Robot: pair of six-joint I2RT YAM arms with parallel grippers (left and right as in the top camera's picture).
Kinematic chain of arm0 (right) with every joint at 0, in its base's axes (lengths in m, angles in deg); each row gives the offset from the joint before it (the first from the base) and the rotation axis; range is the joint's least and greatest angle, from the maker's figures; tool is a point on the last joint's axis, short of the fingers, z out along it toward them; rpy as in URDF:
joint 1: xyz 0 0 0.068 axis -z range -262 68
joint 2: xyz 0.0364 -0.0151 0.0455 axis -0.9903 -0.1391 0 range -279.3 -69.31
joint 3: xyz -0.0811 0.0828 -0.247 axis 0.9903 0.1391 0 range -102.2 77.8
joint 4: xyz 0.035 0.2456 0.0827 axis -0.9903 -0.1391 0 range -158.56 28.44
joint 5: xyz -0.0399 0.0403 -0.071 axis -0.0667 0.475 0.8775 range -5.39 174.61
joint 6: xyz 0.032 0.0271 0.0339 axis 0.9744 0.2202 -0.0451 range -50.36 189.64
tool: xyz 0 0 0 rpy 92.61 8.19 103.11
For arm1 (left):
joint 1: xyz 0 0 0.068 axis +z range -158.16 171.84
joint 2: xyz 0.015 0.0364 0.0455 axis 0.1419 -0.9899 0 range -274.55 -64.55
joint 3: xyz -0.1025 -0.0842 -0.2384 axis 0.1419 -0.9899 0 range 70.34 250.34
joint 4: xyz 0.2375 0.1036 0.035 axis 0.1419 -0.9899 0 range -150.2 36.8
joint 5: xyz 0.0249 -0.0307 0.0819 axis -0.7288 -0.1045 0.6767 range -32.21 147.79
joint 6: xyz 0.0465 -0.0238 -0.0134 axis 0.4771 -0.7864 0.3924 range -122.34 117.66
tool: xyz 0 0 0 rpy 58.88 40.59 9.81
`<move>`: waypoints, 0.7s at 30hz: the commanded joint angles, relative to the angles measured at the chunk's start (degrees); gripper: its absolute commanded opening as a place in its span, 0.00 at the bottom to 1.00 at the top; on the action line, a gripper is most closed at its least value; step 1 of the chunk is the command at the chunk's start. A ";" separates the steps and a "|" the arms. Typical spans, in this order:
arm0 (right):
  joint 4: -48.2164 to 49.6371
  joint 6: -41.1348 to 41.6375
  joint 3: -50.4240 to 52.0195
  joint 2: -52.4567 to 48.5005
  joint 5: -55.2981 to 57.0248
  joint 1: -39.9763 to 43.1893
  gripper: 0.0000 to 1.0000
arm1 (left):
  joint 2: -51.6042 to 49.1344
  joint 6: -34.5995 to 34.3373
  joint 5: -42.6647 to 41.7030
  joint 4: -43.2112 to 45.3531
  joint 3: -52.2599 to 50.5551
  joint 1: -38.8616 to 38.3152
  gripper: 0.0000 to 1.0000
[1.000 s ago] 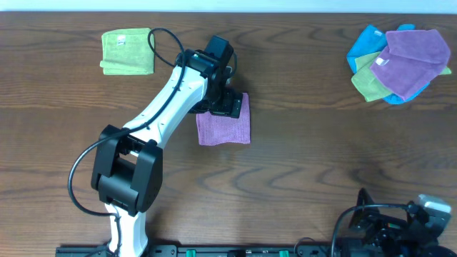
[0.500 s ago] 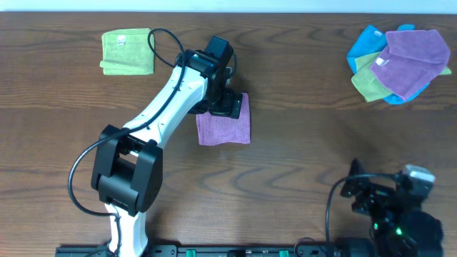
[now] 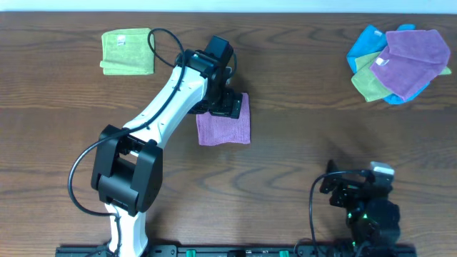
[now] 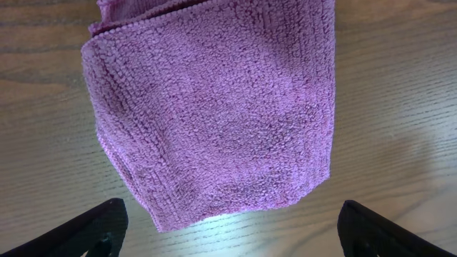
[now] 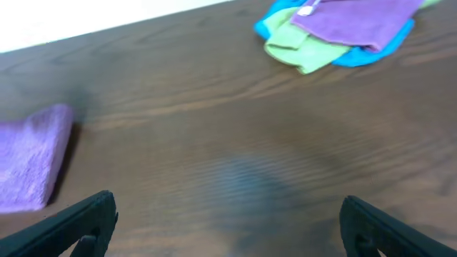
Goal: Fold the cloth
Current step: 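Lift the folded purple square and carry it left toward the green cloth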
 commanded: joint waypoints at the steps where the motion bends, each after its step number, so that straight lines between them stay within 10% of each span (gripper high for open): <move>1: 0.33 0.72 0.98 0.74 0.33 -3.06 0.99 | 0.28 -0.59 -0.24 -0.28 0.63 0.07 0.95; 21: -0.31 0.72 4.63 0.63 -0.48 -3.04 0.99 | 2.62 -5.66 -0.42 -5.77 0.63 -1.84 0.95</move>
